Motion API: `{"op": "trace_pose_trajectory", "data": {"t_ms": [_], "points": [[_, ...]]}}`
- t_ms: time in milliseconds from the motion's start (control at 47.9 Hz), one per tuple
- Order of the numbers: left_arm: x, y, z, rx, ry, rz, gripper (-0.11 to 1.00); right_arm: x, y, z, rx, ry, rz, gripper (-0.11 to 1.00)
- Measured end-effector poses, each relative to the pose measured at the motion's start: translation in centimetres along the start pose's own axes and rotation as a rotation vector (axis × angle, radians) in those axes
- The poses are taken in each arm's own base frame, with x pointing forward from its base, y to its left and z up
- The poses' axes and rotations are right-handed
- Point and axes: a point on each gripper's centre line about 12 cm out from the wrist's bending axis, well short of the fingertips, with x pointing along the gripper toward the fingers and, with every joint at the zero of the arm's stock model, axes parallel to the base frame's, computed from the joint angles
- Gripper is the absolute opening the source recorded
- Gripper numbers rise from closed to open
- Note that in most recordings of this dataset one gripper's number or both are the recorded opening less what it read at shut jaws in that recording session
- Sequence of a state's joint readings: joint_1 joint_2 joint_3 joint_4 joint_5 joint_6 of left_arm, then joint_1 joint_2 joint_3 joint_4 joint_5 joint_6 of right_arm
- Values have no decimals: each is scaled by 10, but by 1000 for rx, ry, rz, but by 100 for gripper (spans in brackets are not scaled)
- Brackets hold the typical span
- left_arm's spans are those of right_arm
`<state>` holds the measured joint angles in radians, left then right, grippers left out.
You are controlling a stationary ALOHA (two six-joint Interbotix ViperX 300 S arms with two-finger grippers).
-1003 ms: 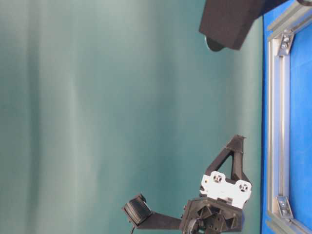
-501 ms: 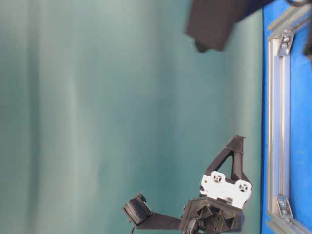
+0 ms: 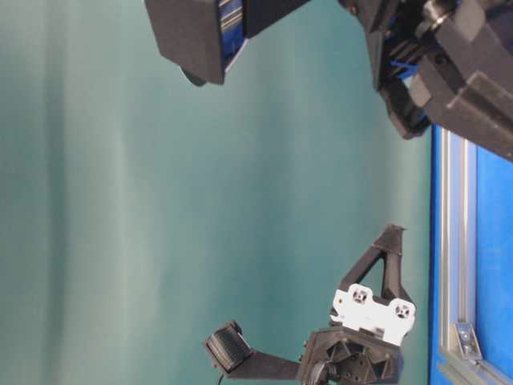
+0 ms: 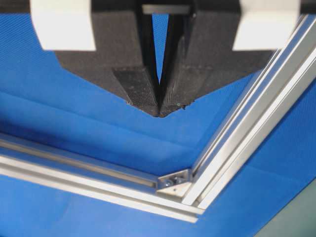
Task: Insert the wire through the string loop located on the left side.
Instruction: 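Hold the black USB cable in the right gripper and rotate it plug-forward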
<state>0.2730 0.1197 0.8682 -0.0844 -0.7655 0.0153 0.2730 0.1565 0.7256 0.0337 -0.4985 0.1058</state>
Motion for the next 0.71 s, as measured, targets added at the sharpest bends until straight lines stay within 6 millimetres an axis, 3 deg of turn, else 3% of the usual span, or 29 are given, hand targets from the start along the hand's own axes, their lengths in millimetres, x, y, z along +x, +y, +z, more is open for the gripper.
{"op": "trace_pose_trajectory", "data": {"t_ms": [710], "points": [[-2,1,-2,0,8,2,0,0,1,0,-2,0,1,-10]]}}
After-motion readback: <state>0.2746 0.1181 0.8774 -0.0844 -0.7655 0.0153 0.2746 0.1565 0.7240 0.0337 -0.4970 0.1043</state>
